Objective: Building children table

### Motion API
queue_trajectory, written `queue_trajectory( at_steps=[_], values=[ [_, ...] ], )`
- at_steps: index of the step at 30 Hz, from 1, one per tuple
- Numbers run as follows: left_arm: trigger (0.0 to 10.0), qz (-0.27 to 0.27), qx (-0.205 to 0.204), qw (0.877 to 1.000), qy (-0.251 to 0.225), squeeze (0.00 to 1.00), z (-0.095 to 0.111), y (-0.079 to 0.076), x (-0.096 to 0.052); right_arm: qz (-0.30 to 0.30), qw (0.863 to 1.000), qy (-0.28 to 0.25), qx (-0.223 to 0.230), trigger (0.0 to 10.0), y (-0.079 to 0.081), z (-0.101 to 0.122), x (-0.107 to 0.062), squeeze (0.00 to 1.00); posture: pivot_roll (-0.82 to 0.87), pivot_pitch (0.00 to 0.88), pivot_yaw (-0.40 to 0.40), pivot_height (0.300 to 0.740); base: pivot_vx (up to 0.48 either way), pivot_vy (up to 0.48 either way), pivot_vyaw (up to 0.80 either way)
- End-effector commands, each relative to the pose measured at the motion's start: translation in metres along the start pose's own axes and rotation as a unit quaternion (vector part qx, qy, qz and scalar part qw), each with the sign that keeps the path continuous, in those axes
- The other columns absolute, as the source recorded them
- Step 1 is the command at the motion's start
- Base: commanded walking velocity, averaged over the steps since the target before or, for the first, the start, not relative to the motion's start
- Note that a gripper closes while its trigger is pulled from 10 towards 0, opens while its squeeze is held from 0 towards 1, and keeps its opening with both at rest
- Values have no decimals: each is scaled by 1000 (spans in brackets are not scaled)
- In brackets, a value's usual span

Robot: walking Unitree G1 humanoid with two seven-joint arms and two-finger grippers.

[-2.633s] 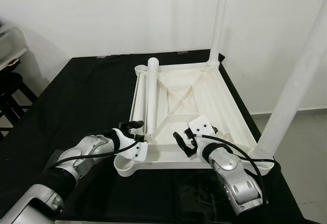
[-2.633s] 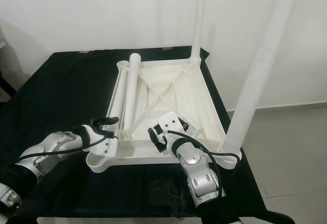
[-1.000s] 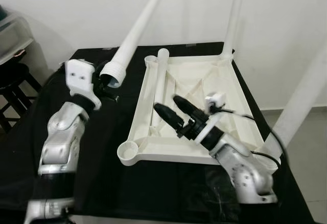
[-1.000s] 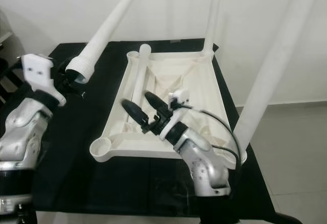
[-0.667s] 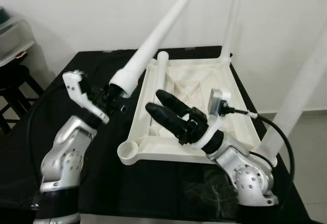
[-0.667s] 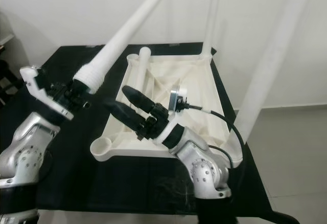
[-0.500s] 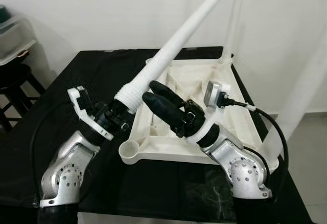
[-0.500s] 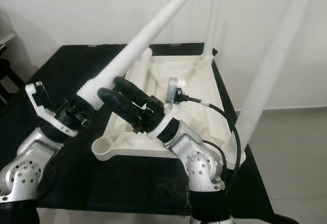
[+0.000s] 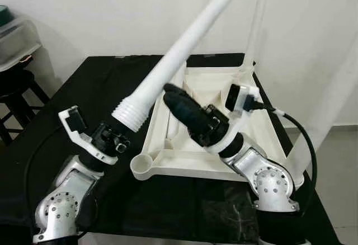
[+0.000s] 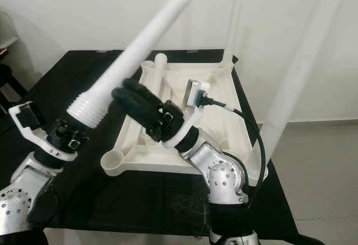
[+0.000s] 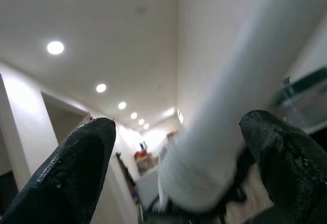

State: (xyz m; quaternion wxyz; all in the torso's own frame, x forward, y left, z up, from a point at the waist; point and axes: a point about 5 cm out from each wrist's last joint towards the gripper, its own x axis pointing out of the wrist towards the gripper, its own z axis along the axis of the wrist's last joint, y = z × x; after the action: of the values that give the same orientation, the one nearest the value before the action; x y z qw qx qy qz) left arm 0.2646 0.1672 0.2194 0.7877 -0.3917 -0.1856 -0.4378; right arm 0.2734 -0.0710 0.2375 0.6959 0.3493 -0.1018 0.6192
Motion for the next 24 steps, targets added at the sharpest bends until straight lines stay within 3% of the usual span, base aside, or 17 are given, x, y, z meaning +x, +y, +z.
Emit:
queue_trajectory(
  at_steps=[1,8,9,11,24],
  values=[
    [0,-10,0,1000,-20,0,7,-4,0,5,1000,20,5,10000,1,-7,-2,0,-54,34,7,740,0,0,0],
    [0,-43,-12,999,-5,0,3,-14,1,-19,1000,18,7,10000,-4,-6,-9,0,-53,32,9,740,0,0,0],
    [0,-58,-20,998,30,0,-8,-18,-1,0,1000,5,8,10000,-2,1,-3,0,-49,31,11,740,0,0,0],
    [0,-62,-25,997,39,0,-11,-19,-2,11,1000,2,10,10000,0,3,-1,0,-49,31,11,740,0,0,0],
    [0,-99,-62,991,67,0,-22,-31,-5,57,998,-17,22,10000,5,10,15,0,-45,30,7,740,0,0,0]
  ],
)
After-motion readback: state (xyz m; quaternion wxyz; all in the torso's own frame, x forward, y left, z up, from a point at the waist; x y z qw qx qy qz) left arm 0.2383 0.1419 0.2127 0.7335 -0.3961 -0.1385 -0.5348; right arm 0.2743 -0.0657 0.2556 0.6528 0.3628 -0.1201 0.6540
